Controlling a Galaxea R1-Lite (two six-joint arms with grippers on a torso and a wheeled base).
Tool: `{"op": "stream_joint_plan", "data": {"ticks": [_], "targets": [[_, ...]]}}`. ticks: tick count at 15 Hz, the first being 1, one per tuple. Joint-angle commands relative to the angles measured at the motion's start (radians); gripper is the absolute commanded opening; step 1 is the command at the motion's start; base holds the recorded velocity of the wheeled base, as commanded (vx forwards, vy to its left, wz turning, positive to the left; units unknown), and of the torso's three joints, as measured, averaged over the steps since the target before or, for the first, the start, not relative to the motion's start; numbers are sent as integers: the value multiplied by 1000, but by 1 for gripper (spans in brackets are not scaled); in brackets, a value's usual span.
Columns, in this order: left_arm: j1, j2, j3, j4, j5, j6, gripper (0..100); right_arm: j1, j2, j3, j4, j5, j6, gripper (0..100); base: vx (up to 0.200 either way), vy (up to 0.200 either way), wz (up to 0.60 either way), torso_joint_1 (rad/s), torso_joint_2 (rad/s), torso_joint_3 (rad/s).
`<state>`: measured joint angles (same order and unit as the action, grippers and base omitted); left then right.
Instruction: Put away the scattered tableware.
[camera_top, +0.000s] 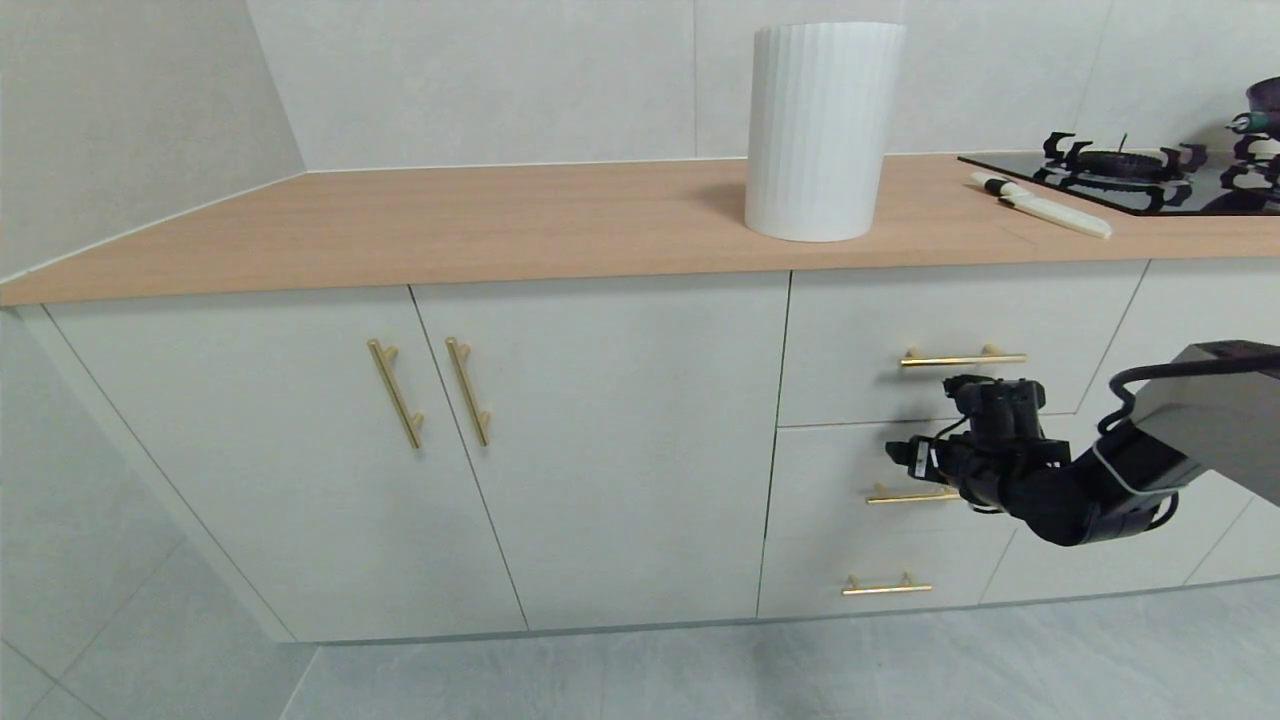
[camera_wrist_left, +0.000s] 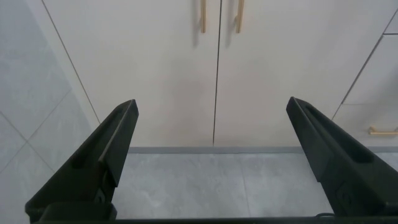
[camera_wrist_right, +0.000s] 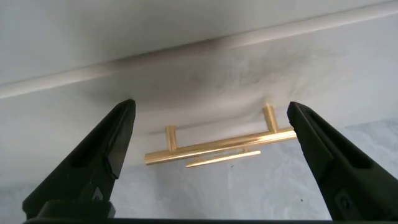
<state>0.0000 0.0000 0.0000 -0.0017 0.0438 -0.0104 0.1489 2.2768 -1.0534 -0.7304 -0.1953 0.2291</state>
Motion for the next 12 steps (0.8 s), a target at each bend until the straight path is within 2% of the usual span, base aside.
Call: {"op": "stream_joint_plan", "data": {"ticks": [1, 2, 3, 4, 5, 6, 7, 8, 10, 12], "targets": [[0, 0, 0, 0, -1, 0, 100, 11, -204, 171, -1, -1, -4, 100, 0, 0, 0, 0, 0, 0], [0, 0, 0, 0, 1, 0, 100, 12, -243, 204, -7, -3, -4, 100, 0, 0, 0, 0, 0, 0], [0, 0, 0, 0, 1, 0, 100, 26, -399, 305, -47, -24, -4, 100, 0, 0, 0, 0, 0, 0], [0, 0, 0, -1, 1, 0, 100, 43, -484, 351, -66, -58, -8, 100, 0, 0, 0, 0, 0, 0], [0, 0, 0, -1, 1, 0, 100, 78, -622, 403, -78, -148, -24, 100, 0, 0, 0, 0, 0, 0], [0, 0, 0, -1, 1, 0, 100, 86, -680, 421, -78, -190, -36, 100, 0, 0, 0, 0, 0, 0], [0, 0, 0, 0, 1, 0, 100, 135, -849, 494, -78, -271, -100, 100, 0, 0, 0, 0, 0, 0], [0, 0, 0, 0, 1, 0, 100, 164, -962, 547, -76, -291, -151, 100, 0, 0, 0, 0, 0, 0], [2, 0, 0, -1, 1, 0, 100, 167, -1163, 635, -66, -326, -257, 100, 0, 0, 0, 0, 0, 0], [0, 0, 0, -1, 1, 0, 100, 164, -1330, 702, -50, -447, -337, 100, 0, 0, 0, 0, 0, 0]]}}
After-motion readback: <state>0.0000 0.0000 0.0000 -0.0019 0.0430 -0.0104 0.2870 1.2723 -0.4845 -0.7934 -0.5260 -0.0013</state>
